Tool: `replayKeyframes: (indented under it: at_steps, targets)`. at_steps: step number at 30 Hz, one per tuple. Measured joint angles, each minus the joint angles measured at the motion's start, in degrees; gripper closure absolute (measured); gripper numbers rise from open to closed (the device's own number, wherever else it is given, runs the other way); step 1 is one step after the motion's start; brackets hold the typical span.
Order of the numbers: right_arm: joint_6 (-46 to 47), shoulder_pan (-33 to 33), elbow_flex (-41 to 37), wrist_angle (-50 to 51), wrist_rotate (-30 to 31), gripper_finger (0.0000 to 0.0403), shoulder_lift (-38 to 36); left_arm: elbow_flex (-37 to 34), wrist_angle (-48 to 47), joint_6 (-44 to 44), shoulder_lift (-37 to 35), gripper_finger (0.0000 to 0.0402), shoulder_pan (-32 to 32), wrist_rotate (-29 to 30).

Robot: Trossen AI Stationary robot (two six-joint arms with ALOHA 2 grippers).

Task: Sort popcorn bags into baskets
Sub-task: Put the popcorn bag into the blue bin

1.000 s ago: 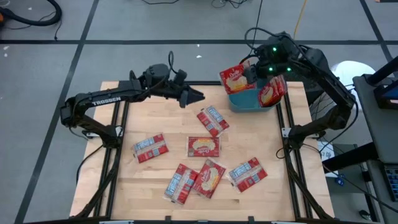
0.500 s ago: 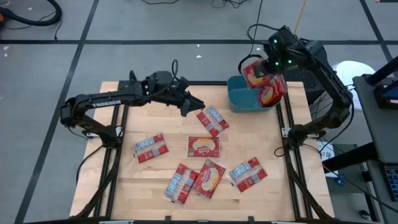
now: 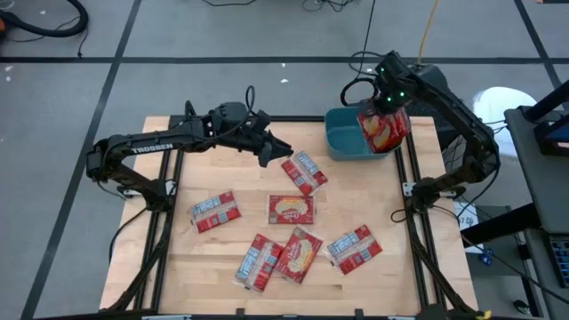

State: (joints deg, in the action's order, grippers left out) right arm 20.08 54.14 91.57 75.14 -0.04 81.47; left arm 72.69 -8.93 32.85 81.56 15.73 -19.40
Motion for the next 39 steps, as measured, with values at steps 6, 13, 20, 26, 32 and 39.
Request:
replayKeyframes:
  at_steps: [6,13,20,26,32,39]
  targets:
    - [0.4,0.4,-7.2,-4.1,0.1,0.0390,0.0,0.0,0.0,-0.2,0.0,0.0245,0.0,0.0]
    - [2.3,0.5,-13.0,-7.9,1.8,0.0390,0.0,0.0,0.0,0.0,0.0,0.0245,0.1,0.0]
    - [3.5,0.6,-15.5,-9.3,5.1,0.0390,0.0,0.0,-0.1,0.6,0.0,0.0245,0.1,0.0]
    - [4.9,0.7,-15.9,-10.0,6.3,0.0390,0.0,0.0,-0.1,0.6,0.0,0.0245,0.1,0.0]
    - [7.3,1.5,-15.9,-10.0,7.8,0.0390,0.0,0.0,-0.1,0.6,0.0,0.0245,0.1,0.0]
    - [7.8,2.3,-15.9,-9.0,8.8,0.0390,1.1,0.0,0.0,0.9,0.0,0.0245,0.1,-0.1]
